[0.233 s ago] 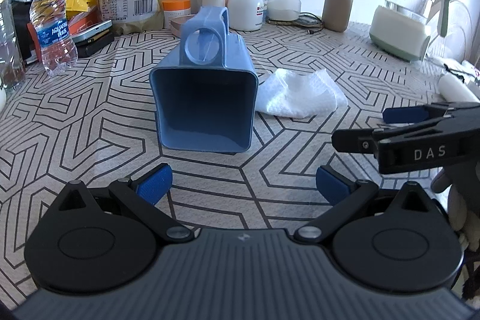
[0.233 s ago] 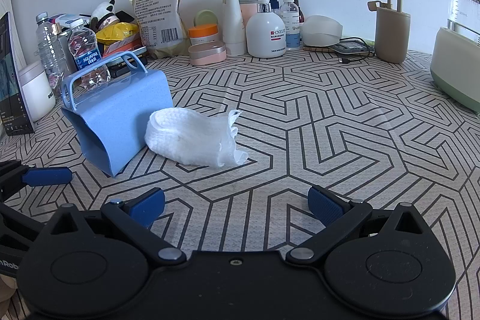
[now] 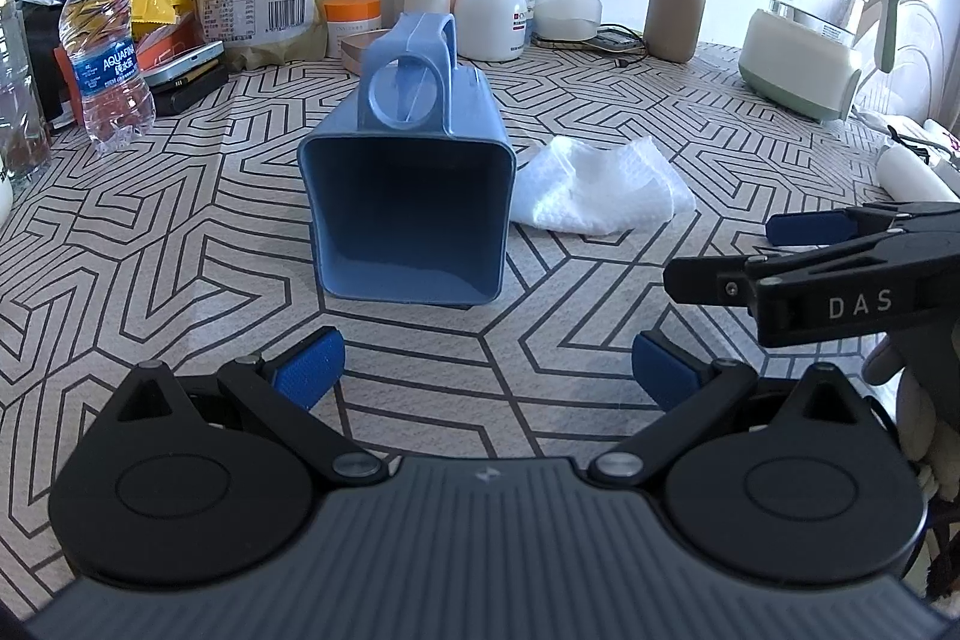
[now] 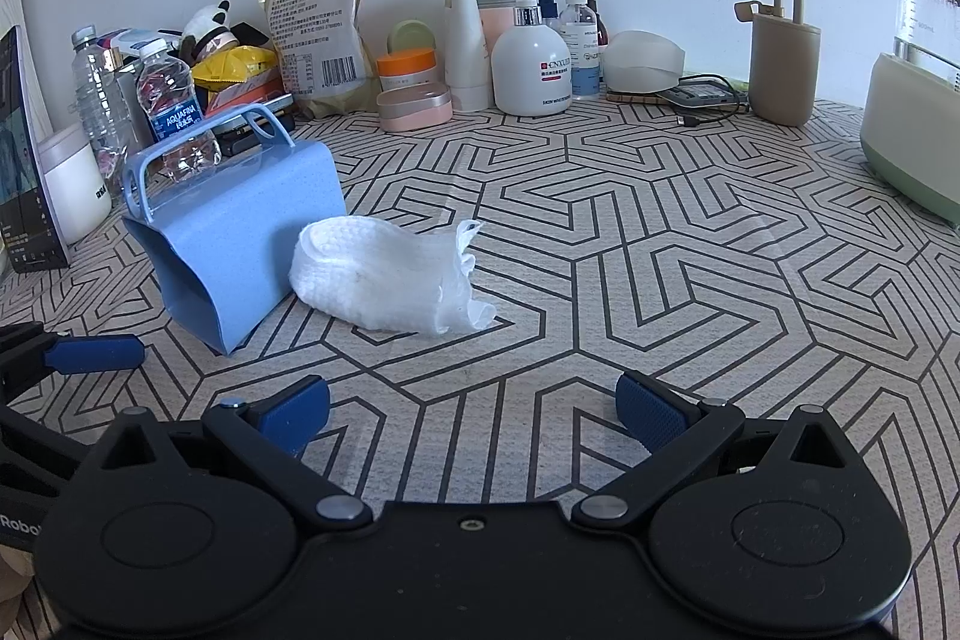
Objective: Clean container
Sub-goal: 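Move both tools toward the blue container and white wipe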
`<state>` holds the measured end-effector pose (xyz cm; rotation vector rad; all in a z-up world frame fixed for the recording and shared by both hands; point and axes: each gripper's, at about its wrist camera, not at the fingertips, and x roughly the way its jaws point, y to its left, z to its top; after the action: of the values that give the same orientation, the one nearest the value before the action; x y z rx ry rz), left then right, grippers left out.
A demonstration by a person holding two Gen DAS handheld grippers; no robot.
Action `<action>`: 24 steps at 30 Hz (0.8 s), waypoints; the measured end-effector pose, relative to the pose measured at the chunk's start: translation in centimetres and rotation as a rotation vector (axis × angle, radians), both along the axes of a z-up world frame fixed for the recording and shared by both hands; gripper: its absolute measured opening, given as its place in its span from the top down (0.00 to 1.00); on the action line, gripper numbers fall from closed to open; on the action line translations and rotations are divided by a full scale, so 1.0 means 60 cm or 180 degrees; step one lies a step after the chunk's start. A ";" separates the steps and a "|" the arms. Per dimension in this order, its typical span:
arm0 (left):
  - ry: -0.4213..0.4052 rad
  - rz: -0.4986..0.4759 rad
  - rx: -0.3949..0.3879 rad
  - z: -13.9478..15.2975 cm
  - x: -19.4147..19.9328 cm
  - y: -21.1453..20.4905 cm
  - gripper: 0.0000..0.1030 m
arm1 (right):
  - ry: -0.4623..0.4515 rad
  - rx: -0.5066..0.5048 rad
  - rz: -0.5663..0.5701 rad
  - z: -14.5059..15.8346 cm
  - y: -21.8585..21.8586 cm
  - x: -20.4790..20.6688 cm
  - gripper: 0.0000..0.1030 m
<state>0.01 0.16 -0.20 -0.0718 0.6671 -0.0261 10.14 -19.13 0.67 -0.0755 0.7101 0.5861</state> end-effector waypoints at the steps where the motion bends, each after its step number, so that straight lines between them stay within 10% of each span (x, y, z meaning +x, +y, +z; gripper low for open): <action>1: 0.0003 0.0000 0.0011 0.000 0.000 -0.003 0.00 | 0.0000 -0.0002 0.0000 0.000 0.000 0.000 0.00; 24: 0.0164 0.0026 0.0188 0.000 0.008 -0.013 0.00 | -0.0010 -0.0064 0.0044 0.001 0.003 0.001 0.00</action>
<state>0.47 -0.64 -0.18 -0.0185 0.7186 0.0033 10.21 -18.94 0.71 -0.1001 0.7130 0.5919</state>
